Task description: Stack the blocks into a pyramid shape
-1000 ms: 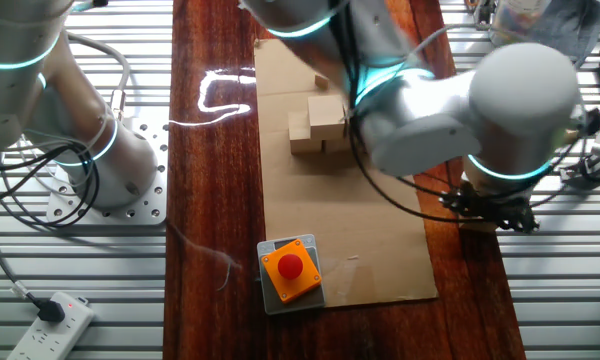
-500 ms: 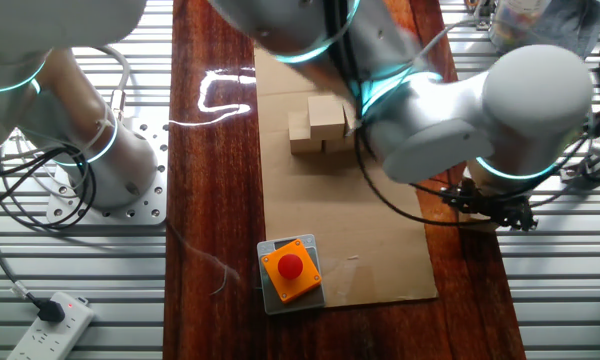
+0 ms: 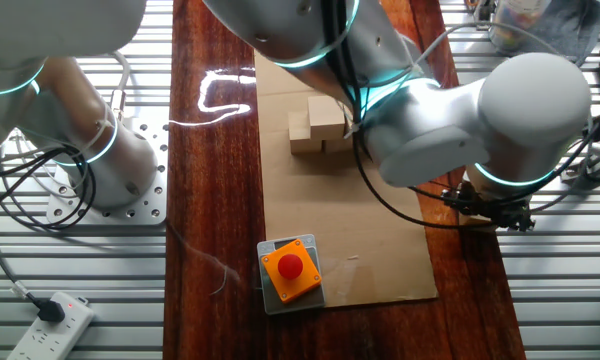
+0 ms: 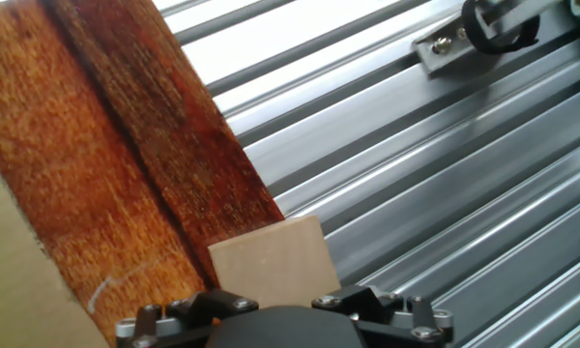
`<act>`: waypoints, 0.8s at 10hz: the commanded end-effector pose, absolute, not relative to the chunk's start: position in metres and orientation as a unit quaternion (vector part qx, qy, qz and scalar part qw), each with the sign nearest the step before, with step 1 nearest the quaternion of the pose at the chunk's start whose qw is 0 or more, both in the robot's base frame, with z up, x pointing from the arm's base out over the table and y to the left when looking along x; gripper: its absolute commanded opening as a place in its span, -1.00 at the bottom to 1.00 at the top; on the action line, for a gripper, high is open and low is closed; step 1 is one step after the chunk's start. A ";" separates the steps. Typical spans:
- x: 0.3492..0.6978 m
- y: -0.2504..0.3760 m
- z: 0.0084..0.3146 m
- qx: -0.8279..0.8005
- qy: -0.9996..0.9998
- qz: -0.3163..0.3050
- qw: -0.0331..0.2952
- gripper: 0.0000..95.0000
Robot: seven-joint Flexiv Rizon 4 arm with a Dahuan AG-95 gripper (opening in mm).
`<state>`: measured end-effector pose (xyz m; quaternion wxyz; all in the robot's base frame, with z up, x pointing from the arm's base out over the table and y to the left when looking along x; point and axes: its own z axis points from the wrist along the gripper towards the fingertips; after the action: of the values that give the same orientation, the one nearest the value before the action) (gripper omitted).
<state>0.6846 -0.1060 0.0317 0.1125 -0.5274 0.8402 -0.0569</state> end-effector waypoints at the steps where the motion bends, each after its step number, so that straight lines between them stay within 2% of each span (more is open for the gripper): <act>1: 0.683 -0.106 0.032 -0.526 0.841 -0.056 0.111 -1.00; 6: 0.682 -0.106 0.034 -0.519 0.846 -0.058 0.108 -1.00; 8: 0.681 -0.110 0.037 -0.504 0.857 -0.049 0.096 -1.00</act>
<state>0.6809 -0.1121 0.0363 0.0999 -0.5047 0.8557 -0.0560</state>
